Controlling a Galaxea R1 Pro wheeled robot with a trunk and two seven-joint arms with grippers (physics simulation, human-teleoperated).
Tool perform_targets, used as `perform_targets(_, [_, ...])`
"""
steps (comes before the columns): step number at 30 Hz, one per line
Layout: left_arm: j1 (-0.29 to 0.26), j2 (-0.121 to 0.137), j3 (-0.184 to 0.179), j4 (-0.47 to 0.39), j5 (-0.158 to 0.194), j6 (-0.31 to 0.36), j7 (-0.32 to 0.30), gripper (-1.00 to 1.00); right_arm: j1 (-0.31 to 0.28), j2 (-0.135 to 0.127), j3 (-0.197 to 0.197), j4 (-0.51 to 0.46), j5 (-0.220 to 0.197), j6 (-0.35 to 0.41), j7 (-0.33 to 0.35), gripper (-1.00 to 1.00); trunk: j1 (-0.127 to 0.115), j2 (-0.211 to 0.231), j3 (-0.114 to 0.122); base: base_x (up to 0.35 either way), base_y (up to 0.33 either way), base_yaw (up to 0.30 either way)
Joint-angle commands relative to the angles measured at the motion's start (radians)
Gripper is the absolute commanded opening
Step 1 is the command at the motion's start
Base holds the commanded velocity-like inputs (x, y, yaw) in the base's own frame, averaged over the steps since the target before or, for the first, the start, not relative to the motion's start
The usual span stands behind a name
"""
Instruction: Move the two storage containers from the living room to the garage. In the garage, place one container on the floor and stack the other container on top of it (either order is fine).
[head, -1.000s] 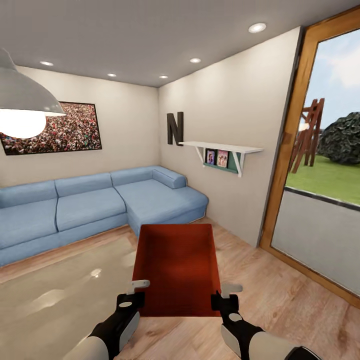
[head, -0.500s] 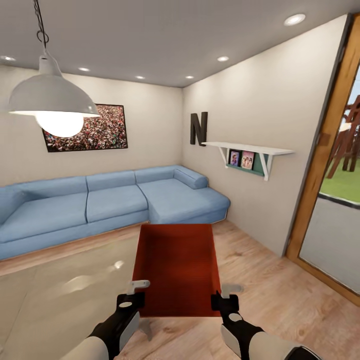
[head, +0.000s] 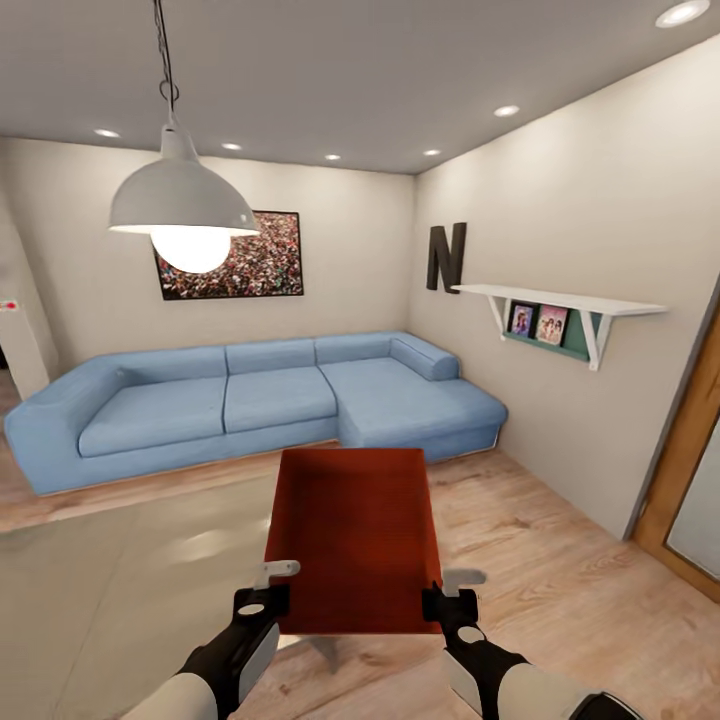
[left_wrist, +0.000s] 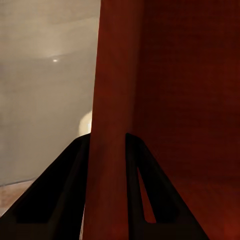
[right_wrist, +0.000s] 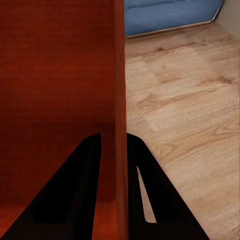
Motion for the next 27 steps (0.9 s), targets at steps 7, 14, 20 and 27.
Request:
perform_targets(7, [-0.002,0.014,0.015,-0.002,0.013,0.007,0.011,-1.00,-0.001,-0.011,-0.019,-0.003,0.003,-0.004,0.000,-1.00,0.000,-0.001,-0.001,0.000,0.000,0.300])
perform_targets(14, [-0.001,0.014,0.015,-0.003,0.013,0.007,0.011,-1.00,-0.001,-0.011,-0.019,-0.003,0.003,-0.004,0.000,-1.00,0.000,-0.001,-0.001,0.000,0.000,0.300])
perform_targets(20, [0.000,0.014,0.015,-0.003,0.013,0.007,0.011,-1.00,-0.001,-0.012,-0.019,-0.003,0.003,-0.004,0.000,-1.00,0.000,-0.001,-0.001,0.000,0.000,0.300])
perform_targets(27, [-0.001,0.014,0.015,-0.004,0.013,0.007,0.011,-1.00,-0.001,-0.012,-0.019,-0.004,0.003,-0.004,0.000,-1.00,0.000,-0.001,-0.001,0.000,0.000,0.300])
